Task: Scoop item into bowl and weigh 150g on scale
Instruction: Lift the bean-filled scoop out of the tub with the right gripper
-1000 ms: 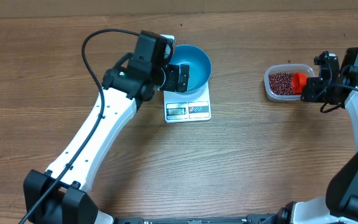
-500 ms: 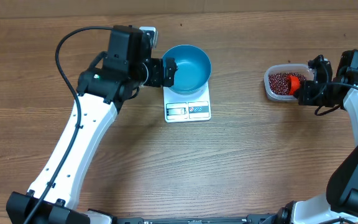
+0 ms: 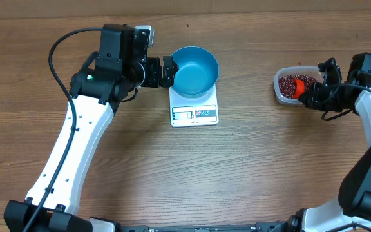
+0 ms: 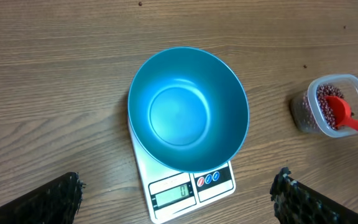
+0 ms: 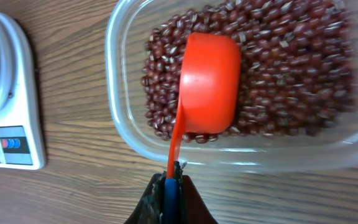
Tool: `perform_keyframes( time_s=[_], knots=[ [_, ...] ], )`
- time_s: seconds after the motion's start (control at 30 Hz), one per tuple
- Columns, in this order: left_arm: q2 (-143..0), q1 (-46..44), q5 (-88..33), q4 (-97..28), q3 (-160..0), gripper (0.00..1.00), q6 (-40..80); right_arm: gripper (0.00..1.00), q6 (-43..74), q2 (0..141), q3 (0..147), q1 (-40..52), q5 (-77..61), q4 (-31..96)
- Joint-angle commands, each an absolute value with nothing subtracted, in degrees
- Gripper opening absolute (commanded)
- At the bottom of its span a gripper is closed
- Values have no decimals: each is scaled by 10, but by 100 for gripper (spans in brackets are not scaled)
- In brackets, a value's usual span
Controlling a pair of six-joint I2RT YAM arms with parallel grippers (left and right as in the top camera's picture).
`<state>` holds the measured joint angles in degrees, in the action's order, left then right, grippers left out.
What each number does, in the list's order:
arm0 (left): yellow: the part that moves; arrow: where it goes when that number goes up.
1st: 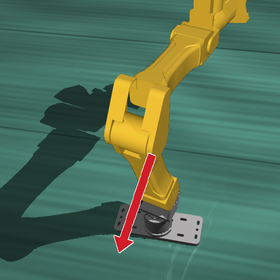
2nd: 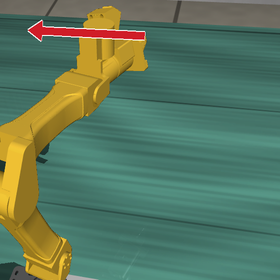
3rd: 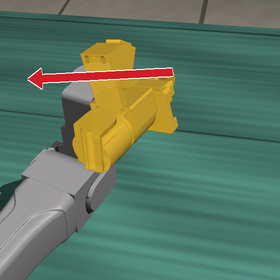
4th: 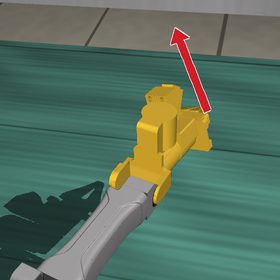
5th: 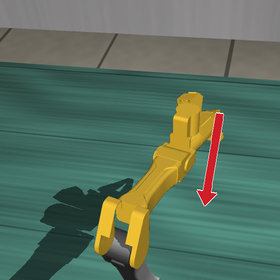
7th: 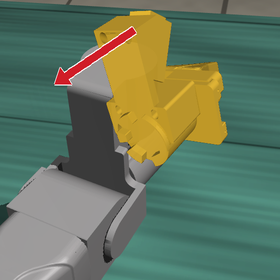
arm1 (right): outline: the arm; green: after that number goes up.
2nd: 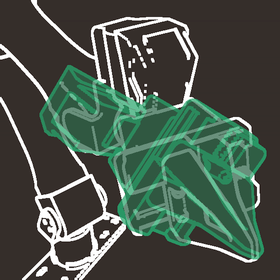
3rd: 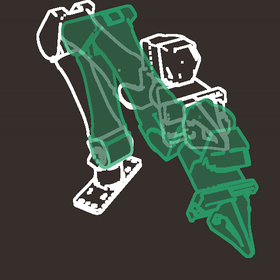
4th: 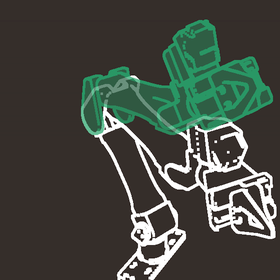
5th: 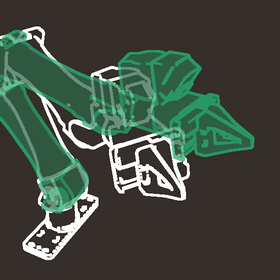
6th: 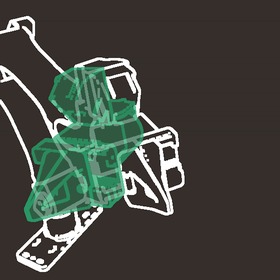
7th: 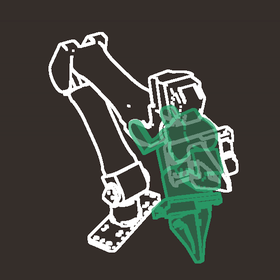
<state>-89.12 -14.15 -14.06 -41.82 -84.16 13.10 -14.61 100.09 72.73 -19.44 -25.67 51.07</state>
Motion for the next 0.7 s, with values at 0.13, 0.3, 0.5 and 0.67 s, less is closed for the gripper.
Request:
perform_keyframes(
  time_s=[0.13,0.3,0.5,0.67],
  knots=[
    [-879,-139,-151,-422,-858,100,124,4,-96,1051,731,-195,-342,504],
    [-879,-139,-151,-423,-858,99,124,4,-73,1051,731,-215,-357,505],
    [-879,-139,-150,-423,-858,100,124,4,-73,1051,731,-272,-432,511],
    [-879,-139,-150,-422,-858,100,124,4,-75,1051,731,-328,-498,518]
  ],
)
